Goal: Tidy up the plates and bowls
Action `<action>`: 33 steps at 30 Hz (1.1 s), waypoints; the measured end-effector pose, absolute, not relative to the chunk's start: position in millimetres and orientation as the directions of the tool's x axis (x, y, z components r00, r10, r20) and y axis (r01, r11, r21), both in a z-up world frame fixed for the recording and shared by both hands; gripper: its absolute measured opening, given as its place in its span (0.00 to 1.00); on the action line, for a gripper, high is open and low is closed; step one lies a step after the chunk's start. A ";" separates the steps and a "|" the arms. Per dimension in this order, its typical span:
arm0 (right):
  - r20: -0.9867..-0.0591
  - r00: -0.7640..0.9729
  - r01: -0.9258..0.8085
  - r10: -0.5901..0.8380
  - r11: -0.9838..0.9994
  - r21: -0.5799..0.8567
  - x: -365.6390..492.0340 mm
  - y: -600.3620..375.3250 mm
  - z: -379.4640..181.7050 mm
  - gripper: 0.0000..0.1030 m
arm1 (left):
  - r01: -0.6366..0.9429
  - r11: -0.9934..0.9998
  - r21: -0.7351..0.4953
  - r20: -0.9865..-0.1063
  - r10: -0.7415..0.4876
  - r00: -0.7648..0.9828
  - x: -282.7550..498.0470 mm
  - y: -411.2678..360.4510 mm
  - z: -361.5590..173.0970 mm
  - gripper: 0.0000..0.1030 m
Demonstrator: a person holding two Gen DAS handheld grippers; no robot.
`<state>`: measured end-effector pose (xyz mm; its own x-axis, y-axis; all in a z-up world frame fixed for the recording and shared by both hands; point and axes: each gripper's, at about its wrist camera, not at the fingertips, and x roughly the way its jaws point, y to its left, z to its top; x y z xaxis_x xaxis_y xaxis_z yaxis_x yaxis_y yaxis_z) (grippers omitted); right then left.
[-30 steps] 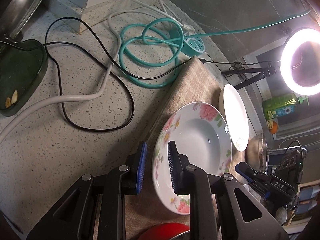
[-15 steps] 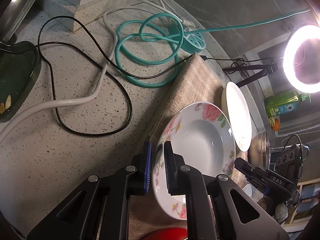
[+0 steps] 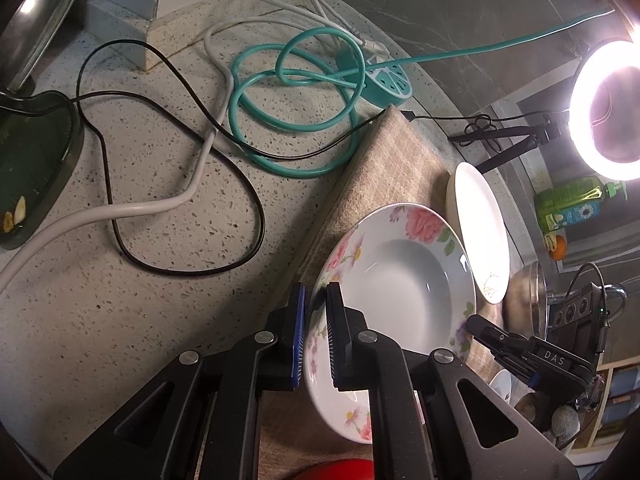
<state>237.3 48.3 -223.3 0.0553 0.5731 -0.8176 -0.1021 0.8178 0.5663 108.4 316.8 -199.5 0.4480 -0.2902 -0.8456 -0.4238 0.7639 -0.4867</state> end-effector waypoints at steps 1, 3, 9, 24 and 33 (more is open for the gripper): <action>-0.817 0.055 -0.104 0.574 0.817 0.567 237.1 47.9 -223.4 0.06 | -0.423 0.765 -0.485 -0.846 -0.289 0.448 108.1 316.4 -199.5 0.08; -0.815 0.051 -0.100 0.577 0.815 0.571 237.5 47.3 -223.6 0.06 | -0.424 0.766 -0.483 -0.847 -0.286 0.447 108.0 316.1 -199.2 0.08; -0.814 0.055 -0.102 0.578 0.814 0.571 237.4 47.1 -222.1 0.06 | -0.432 0.769 -0.471 -0.853 -0.272 0.445 108.3 314.1 -198.3 0.08; -0.808 0.075 -0.114 0.584 0.810 0.575 238.2 40.2 -211.4 0.06 | -0.427 0.776 -0.464 -0.855 -0.265 0.446 111.5 306.1 -194.9 0.08; -0.806 0.065 -0.106 0.588 0.807 0.580 235.2 36.2 -216.3 0.06 | -0.418 0.782 -0.462 -0.852 -0.261 0.454 109.3 302.1 -190.4 0.08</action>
